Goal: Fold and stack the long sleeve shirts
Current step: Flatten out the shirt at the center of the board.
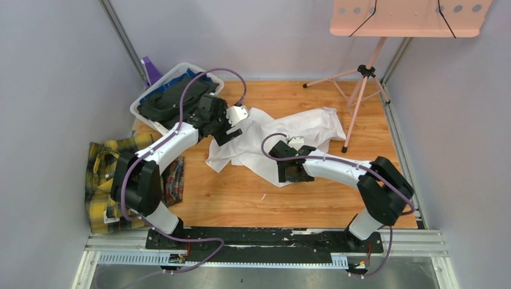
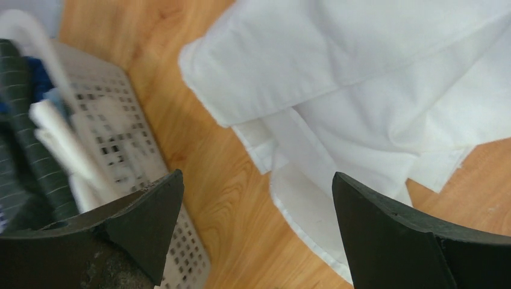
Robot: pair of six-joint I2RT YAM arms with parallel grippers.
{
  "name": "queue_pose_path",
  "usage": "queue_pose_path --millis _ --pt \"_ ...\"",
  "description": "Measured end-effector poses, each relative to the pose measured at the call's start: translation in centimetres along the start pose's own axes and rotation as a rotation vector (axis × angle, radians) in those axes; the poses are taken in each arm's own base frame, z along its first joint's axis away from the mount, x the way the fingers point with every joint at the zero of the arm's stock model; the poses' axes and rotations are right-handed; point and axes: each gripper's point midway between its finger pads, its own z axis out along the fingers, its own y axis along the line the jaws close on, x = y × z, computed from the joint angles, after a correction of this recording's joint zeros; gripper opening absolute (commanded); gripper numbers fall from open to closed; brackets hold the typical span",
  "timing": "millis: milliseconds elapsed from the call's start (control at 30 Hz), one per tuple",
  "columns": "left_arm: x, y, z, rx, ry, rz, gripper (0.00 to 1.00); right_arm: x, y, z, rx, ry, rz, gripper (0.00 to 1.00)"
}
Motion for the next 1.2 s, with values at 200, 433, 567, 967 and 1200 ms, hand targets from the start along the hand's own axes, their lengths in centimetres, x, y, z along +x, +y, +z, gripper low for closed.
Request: queue_pose_path --millis 200,433,567,967,1200 --pt "-2.7 4.7 -5.1 -0.189 -0.151 -0.043 1.0 -0.4 1.7 1.3 0.013 0.023 -0.005 0.72" --pt "-3.0 6.5 -8.3 -0.294 -0.176 -0.087 1.0 -0.8 3.2 0.1 -0.04 -0.007 -0.008 0.72" --pt "-2.3 6.4 -8.3 -0.297 -0.144 -0.1 1.0 -0.5 3.9 0.4 -0.038 0.013 -0.026 0.65" --pt "-2.0 6.0 -11.1 -0.327 -0.171 -0.075 1.0 1.4 0.5 1.6 0.11 0.041 -0.04 0.0" --pt "-0.6 2.5 -8.4 -0.163 -0.147 -0.02 1.0 -2.9 -1.2 -8.0 -0.082 -0.133 0.057 0.0"
